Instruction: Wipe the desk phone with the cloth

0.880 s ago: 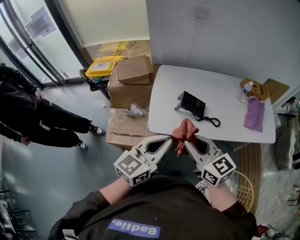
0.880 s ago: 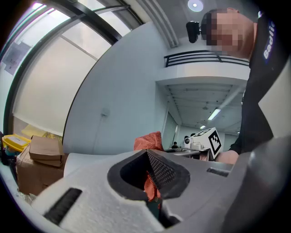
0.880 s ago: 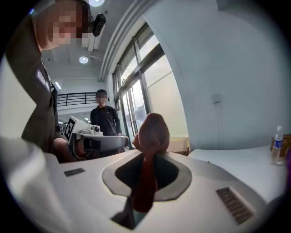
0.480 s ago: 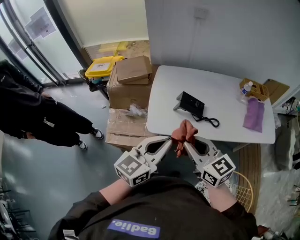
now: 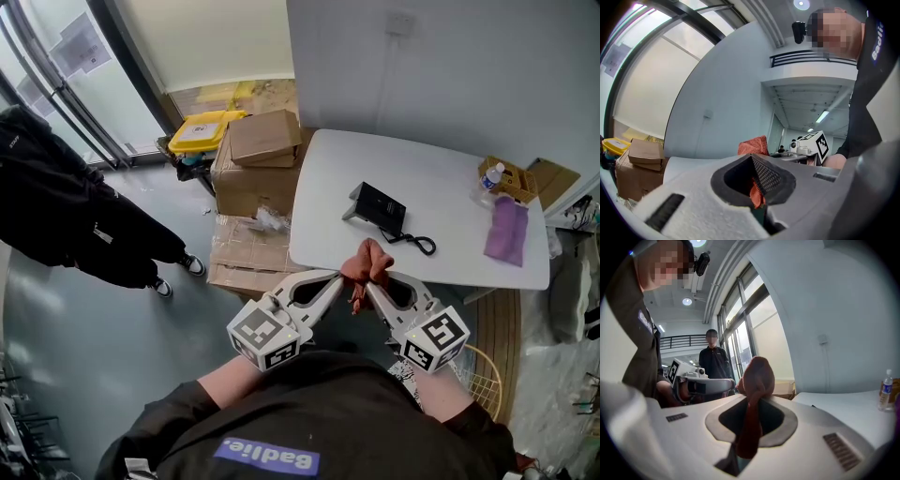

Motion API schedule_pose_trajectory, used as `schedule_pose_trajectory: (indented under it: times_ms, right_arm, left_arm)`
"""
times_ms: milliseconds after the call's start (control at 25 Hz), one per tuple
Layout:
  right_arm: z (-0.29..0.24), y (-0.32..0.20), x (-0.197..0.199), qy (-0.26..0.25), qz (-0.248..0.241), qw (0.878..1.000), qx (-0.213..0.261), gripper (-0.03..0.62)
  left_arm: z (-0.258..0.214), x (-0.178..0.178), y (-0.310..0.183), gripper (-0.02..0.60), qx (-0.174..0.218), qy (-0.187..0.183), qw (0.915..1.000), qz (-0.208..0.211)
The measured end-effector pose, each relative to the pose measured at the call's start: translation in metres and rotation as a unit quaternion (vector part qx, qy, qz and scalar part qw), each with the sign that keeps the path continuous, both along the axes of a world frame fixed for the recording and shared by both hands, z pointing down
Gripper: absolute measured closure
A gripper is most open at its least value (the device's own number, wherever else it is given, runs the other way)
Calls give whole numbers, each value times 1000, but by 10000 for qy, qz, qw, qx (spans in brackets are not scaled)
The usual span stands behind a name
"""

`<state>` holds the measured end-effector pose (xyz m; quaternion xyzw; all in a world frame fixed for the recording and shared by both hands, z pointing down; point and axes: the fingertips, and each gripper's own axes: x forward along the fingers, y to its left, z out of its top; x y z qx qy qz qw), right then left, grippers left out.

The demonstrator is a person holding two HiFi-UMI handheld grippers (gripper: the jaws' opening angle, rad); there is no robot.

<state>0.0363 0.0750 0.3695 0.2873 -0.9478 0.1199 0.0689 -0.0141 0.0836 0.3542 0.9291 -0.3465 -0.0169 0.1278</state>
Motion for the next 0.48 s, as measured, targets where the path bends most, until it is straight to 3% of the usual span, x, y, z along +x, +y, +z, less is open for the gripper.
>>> schedule_pose_trajectory:
  times_ms: [480]
  right_arm:
    - [2,-12,24,-32,-67,10000,-10,525]
  left_arm:
    - [2,23,-12,580,-25,-47,9999,-96]
